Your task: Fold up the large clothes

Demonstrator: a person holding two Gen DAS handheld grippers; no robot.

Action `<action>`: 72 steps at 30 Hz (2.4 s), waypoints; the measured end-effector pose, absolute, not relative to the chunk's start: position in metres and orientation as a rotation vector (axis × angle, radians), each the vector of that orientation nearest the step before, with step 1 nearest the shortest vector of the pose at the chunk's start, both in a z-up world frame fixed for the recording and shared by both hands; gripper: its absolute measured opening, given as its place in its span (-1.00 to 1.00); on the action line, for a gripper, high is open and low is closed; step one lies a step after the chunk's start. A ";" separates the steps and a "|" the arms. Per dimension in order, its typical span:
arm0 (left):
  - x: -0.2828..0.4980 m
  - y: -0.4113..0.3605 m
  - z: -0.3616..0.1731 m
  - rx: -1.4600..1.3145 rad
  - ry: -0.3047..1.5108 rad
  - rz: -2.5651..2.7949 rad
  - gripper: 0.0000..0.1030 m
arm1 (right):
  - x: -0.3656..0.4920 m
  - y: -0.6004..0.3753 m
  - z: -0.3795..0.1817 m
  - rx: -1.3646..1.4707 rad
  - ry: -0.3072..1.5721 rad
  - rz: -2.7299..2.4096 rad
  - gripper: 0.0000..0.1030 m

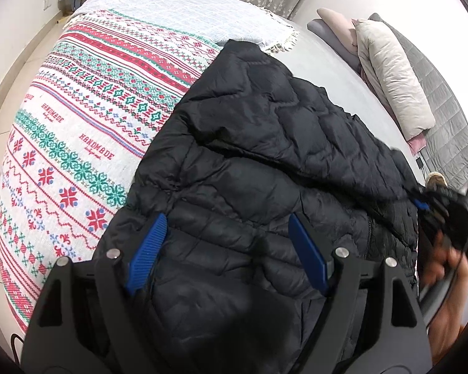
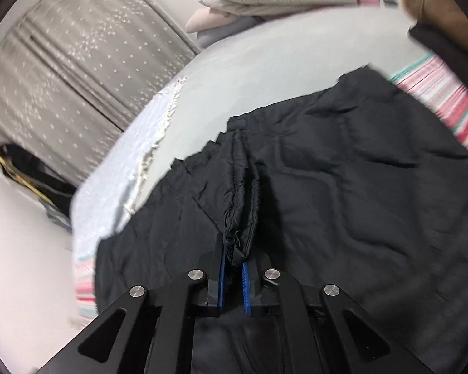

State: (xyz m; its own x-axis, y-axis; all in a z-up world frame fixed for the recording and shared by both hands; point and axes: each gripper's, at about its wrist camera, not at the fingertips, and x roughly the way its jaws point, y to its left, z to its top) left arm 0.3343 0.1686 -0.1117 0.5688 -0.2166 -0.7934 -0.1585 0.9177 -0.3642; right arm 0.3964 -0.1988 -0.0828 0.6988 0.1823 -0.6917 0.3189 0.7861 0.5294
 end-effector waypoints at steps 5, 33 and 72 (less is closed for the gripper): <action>0.332 0.170 -0.111 -0.426 0.972 -0.036 0.57 | 0.391 -0.194 -0.104 0.577 0.904 -0.146 -0.77; 0.257 0.113 -0.062 -0.038 1.032 -0.122 0.94 | 0.115 -0.316 -0.054 0.437 0.901 -0.028 0.58; 0.116 0.182 -0.096 -0.312 1.079 -0.324 -0.79 | 0.055 -0.370 -0.147 0.847 0.931 0.199 -0.79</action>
